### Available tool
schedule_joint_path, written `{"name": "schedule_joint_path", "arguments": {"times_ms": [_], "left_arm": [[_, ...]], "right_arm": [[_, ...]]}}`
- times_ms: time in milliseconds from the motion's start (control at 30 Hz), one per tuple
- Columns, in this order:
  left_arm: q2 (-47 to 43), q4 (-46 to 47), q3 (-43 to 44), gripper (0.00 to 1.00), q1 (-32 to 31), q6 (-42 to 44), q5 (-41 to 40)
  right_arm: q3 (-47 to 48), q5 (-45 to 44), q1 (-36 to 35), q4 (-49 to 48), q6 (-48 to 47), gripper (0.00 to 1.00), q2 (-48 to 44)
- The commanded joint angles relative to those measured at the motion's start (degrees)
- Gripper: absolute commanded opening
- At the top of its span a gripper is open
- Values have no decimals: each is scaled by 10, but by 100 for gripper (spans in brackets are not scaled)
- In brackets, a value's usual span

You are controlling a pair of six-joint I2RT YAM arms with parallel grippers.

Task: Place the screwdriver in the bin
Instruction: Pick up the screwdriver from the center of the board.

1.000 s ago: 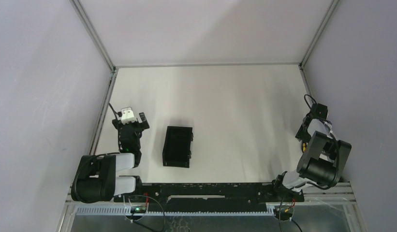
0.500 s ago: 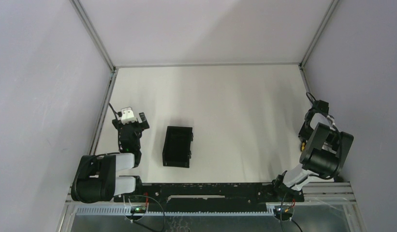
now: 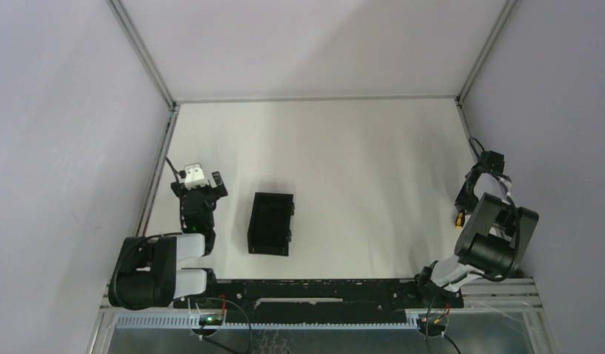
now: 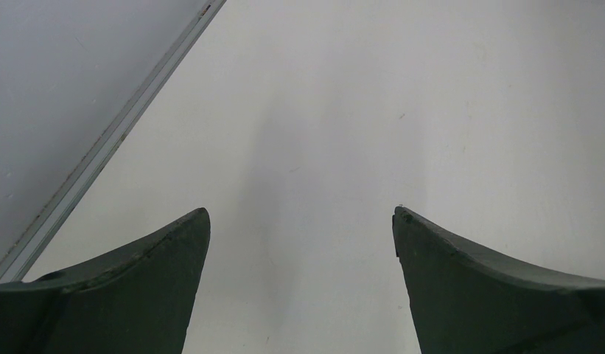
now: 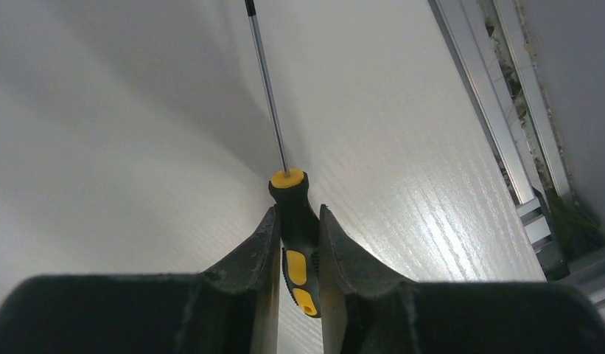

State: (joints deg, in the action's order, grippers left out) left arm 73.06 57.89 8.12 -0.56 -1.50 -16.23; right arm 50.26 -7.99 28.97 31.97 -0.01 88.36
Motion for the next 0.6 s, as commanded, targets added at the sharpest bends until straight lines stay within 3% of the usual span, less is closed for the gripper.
{"name": "schedule_joint_path", "arguments": {"times_ms": [0,233,567], "left_arm": [[-11,24,29,98,4,8,1],[-11,24,29,98,4,7,1],[-11,23,29,98,4,8,1]], "right_arm": [[6,27,1,-13,22,0,-50],[37,65,-2,5,40,0,-82],[202,134,-36,64,108,0,-110]]}}
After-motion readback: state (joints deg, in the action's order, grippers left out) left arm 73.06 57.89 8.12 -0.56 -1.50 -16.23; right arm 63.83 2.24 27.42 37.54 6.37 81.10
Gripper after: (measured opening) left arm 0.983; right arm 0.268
